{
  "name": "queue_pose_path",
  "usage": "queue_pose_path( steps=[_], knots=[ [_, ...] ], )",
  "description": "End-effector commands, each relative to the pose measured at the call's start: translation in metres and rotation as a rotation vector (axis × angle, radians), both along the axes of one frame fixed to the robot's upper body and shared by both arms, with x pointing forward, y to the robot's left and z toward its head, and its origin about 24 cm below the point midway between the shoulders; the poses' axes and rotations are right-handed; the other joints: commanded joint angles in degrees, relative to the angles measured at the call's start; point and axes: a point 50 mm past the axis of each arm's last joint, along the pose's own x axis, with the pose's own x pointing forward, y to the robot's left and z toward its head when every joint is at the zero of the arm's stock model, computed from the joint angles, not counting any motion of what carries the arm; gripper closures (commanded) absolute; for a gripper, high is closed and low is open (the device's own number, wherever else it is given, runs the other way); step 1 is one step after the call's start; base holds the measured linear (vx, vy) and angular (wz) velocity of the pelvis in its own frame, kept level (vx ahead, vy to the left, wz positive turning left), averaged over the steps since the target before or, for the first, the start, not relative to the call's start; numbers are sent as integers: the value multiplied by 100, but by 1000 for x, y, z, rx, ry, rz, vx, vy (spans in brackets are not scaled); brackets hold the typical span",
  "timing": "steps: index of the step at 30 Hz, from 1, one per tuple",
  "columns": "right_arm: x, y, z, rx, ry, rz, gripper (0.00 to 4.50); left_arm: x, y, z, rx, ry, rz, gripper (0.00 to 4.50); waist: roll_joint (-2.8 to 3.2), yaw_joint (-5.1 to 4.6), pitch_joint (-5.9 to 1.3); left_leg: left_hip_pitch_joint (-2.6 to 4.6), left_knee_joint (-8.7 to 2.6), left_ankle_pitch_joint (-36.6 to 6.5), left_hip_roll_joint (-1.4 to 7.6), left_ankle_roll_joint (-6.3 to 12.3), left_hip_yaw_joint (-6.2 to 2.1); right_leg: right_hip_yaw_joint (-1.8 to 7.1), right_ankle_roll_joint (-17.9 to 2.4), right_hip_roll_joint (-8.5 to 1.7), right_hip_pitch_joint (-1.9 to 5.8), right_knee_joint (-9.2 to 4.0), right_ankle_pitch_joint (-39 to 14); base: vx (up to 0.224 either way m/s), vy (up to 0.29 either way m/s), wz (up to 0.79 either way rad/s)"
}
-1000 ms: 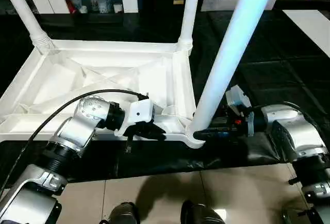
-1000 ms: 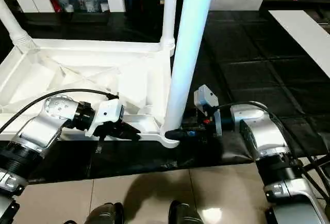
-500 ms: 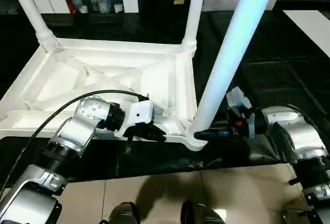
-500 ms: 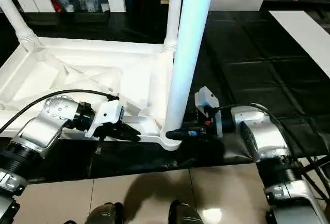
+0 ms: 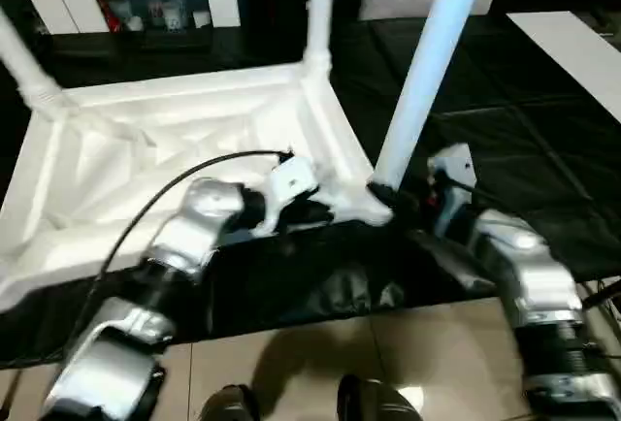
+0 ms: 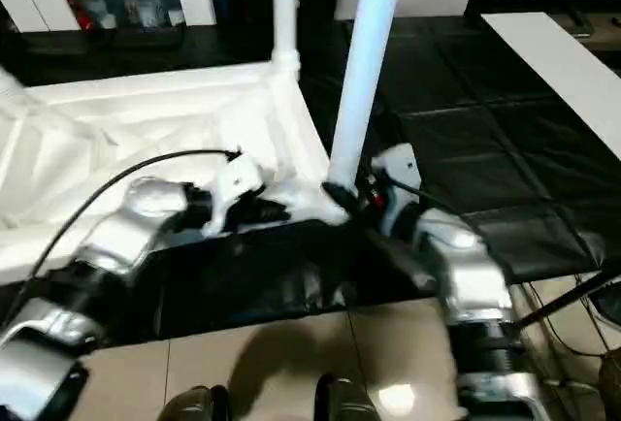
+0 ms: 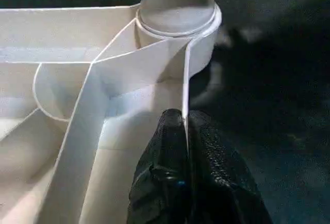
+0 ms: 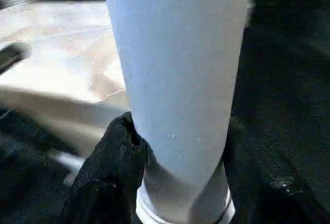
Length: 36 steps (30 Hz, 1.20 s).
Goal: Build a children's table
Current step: Rotate leg to tighten
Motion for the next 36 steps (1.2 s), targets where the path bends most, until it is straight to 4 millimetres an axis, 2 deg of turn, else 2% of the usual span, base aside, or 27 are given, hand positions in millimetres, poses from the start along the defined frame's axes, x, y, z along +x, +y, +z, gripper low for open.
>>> queue_pose_path(
  steps=[1,5,6,7,9,11,12,15,16,20,23,25,26,27,28,30,32,35,36],
  knots=[
    [-6,46,-13,28,83,59,258,5,-32,28,-109,-108,-3,450,-45,-12,-479,73,-389,-1111,138,362,-73,226,-564,-416,335,-518,-2848,0,0,0],
    [-4,70,-13,25,81,-21,258,5,-39,29,-113,-118,8,450,-24,-35,-490,76,-395,-1110,144,378,-74,237,-648,-418,344,-490,-2606,0,0,0],
    [-3,73,-13,50,94,-25,223,4,-40,29,-109,-119,2,450,-23,-51,-494,79,-398,-1114,147,384,-71,246,-714,-422,353,-478,-2451,0,0,0],
    [-3,72,-13,61,97,-37,189,4,-40,28,-106,-120,-1,450,-23,-55,-488,73,-399,-1115,146,402,-70,249,-731,-421,368,-470,-2389,0,0,0],
    [-2,69,-14,72,103,-60,186,3,-38,27,-102,-120,-3,450,-10,-56,-487,76,-398,-1126,150,417,-66,257,-752,-425,364,-467,-2350,0,0,0],
    [-1,61,-14,57,95,-79,153,3,-35,26,-93,-121,-4,450,-15,-60,-480,79,-403,-1189,151,412,-66,254,-746,-425,370,-473,-2415,0,0,0],
    [-1,60,-14,55,93,-78,153,3,-35,26,-92,-122,-5,450,-13,-60,-478,77,-403,-1197,151,408,-68,256,-742,-429,372,-475,-2434,0,0,0],
    [-2,42,-11,23,34,-55,132,1,-26,22,-66,-127,-21,450,-14,-48,-506,78,-393,-1130,163,438,-64,268,-778,-432,389,-454,-2249,0,0,0],
    [-3,35,-8,17,9,-38,109,2,-22,21,-57,-131,-20,450,-18,-42,-514,68,-387,-1067,165,473,-61,273,-823,-430,403,-434,-2100,0,0,0],
    [-5,3,-1,9,-25,-1,76,1,-11,18,-27,-158,-25,450,-40,-20,-545,47,-362,-874,160,628,-42,277,-961,-421,441,-393,-1727,0,0,0],
    [-10,-27,12,30,-56,54,59,-2,-6,22,-70,-179,-30,450,-51,8,-555,56,-344,-850,167,712,-33,271,-991,-418,455,-403,-1771,0,0,0],
    [-14,-35,19,26,-75,103,32,-2,-6,27,-122,-195,-23,396,-71,14,-568,29,-337,-778,169,744,-38,263,-968,-417,478,-379,-1734,0,0,0],
    [-19,-37,23,33,-81,157,32,-3,-6,32,-165,-187,-24,396,-101,4,-570,29,-332,-776,160,767,-31,255,-945,-406,465,-391,-1802,0,0,0],
    [-22,-38,26,38,-84,196,24,-4,-6,35,-194,-181,-27,396,-96,12,-571,29,-320,-791,147,779,-24,251,-959,-413,478,-389,-1838,0,0,0],
    [-26,-39,29,38,-88,243,18,-5,-5,38,-216,-180,-27,396,-77,34,-563,40,-322,-822,172,796,-21,247,-1010,-418,435,-410,-1950,0,0,0],
    [-30,-37,35,52,-94,307,4,-7,-3,40,-224,-182,-37,362,-104,47,-551,48,-324,-957,182,783,-29,232,-930,-414,438,-429,-2191,0,0,0],
    [-34,-32,44,109,-106,375,0,-9,1,41,-205,-194,-37,352,-124,40,-526,61,-330,-1064,173,742,-28,225,-766,-405,404,-476,-2538,0,0,0],
    [-36,-8,64,203,-155,454,0,-23,18,32,-100,-142,-73,335,-91,33,-526,66,-357,-1057,185,626,-67,221,-579,-423,388,-475,-2826,0,0,0],
    [-36,-6,65,202,-158,457,0,-24,19,31,-98,-134,-72,335,-91,-14,-518,34,-374,-1052,173,566,-72,213,-514,-402,383,-474,-2886,0,0,0]
  ],
)
